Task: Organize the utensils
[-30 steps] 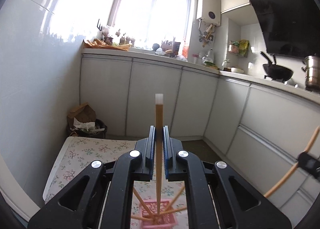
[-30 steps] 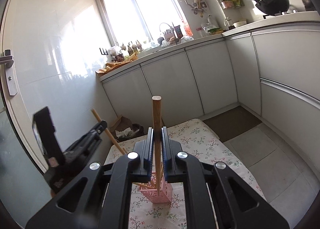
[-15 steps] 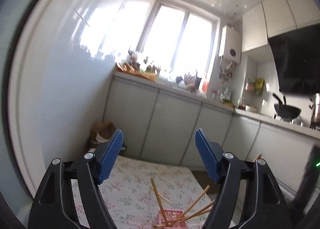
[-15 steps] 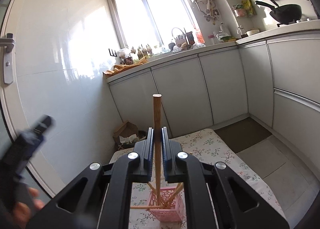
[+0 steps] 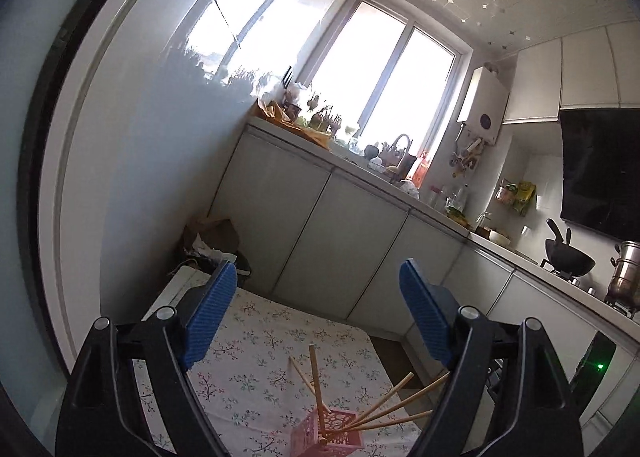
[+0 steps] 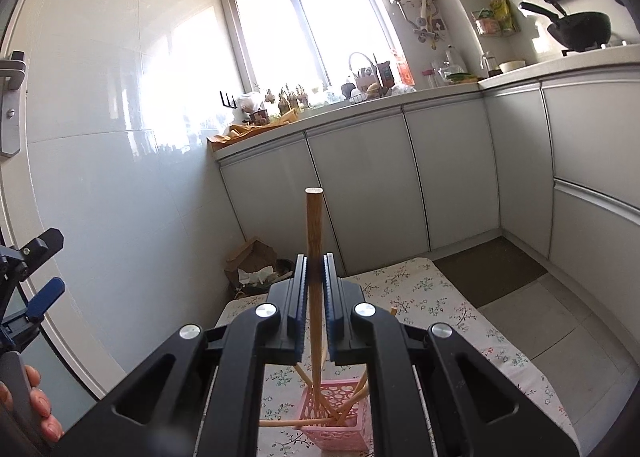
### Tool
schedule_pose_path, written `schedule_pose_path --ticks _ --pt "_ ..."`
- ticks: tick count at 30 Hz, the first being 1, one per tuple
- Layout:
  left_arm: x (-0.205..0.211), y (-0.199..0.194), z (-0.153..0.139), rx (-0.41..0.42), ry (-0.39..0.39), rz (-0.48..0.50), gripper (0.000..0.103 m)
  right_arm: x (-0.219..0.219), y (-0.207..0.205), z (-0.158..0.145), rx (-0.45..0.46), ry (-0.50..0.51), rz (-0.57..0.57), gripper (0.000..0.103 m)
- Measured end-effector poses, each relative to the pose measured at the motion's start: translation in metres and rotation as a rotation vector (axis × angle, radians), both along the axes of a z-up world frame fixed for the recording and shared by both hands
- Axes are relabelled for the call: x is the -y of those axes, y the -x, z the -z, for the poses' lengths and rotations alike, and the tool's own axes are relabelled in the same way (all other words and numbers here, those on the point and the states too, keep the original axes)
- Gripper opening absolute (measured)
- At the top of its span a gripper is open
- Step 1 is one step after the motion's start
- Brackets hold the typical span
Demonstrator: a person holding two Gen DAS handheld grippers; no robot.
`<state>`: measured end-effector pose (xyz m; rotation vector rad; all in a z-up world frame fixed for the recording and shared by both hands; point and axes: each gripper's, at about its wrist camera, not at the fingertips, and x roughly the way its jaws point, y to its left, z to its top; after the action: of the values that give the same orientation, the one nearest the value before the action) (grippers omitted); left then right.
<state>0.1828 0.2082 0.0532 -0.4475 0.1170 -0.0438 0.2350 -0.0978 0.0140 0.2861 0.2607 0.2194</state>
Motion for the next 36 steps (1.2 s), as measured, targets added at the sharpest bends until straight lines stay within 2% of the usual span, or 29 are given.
schedule_pose_path --ticks 4,6,7,10,12,14,18,21,24,26,31,33,34,35,36 --pt "-0.004 -0.001 -0.002 -0.009 -0.036 -0.021 0.082 0.01 0.009 -0.011 0.022 -0.031 0.003 0.008" --pt "-0.008 -0.021 0.009 -0.081 -0.029 -0.007 0.082 0.015 0.017 -0.021 0.044 -0.051 0.001 0.008" --pt "-0.014 -0.035 0.018 -0.127 0.005 0.021 0.082 0.019 0.021 -0.027 0.059 -0.056 0.001 0.008" --pt "-0.037 -0.094 0.065 -0.34 0.161 0.128 0.082 0.029 0.033 -0.041 0.102 -0.069 -0.001 0.008" --pt "-0.046 -0.14 0.105 -0.511 0.272 0.239 0.08 0.037 0.039 -0.046 0.118 -0.088 -0.004 0.008" --pt "-0.052 -0.194 0.162 -0.729 0.449 0.344 0.079 0.045 0.04 -0.049 0.121 -0.114 -0.013 0.008" --pt "-0.052 -0.268 0.248 -0.96 0.745 0.48 0.079 0.057 0.036 -0.052 0.137 -0.133 -0.012 0.008" --pt "-0.04 -0.308 0.284 -1.002 0.866 0.542 0.08 0.064 0.025 -0.049 0.128 -0.147 -0.018 0.008" --pt "-0.027 -0.336 0.307 -1.029 0.971 0.61 0.08 0.07 0.011 -0.046 0.102 -0.171 -0.031 0.008" --pt "-0.018 -0.354 0.31 -1.015 0.995 0.652 0.08 0.072 0.002 -0.045 0.088 -0.188 -0.048 0.008" --pt "0.004 -0.384 0.304 -1.023 0.898 0.69 0.076 0.072 -0.008 -0.043 0.079 -0.213 -0.062 0.008" --pt "0.014 -0.388 0.305 -1.033 0.862 0.7 0.063 0.073 -0.01 -0.04 0.069 -0.221 -0.062 0.008" --pt "0.019 -0.39 0.306 -1.041 0.829 0.713 0.051 0.073 -0.011 -0.039 0.065 -0.223 -0.061 0.008" --pt "0.025 -0.391 0.308 -1.054 0.781 0.724 0.032 0.073 -0.011 -0.037 0.062 -0.22 -0.056 0.008" --pt "0.025 -0.389 0.308 -1.054 0.747 0.721 0.017 0.072 -0.008 -0.035 0.061 -0.214 -0.05 0.008"
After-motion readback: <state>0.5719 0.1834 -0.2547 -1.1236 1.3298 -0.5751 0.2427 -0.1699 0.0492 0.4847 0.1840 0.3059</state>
